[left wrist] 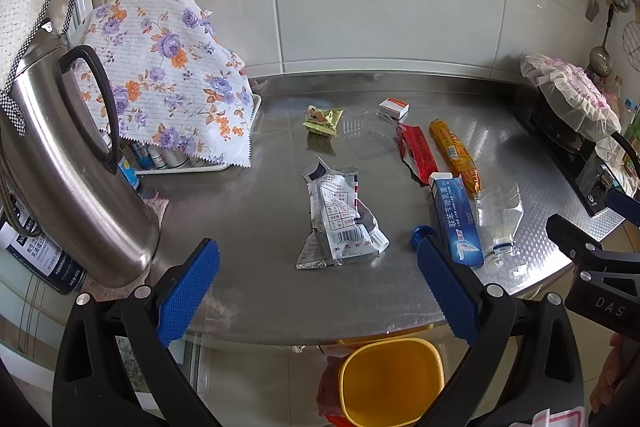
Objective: Collect trash
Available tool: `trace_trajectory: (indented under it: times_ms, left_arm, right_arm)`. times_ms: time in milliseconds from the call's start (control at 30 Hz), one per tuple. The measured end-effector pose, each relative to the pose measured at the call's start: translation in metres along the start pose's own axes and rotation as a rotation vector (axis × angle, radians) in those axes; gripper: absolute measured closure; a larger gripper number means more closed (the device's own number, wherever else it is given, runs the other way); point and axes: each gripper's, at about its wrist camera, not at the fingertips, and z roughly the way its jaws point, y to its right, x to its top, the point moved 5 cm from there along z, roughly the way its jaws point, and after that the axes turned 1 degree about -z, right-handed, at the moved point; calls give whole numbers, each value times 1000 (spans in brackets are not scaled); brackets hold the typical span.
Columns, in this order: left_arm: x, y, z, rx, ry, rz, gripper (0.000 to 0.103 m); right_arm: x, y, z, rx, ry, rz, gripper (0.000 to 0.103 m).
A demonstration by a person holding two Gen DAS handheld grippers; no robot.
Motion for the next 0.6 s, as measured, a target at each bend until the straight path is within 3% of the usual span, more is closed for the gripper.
trace_trajectory:
  times_ms: [600]
  left_arm:
    - [0, -1, 3, -4, -5, 0, 5]
  right_arm:
    - [-1, 1, 0, -4, -2, -3, 3]
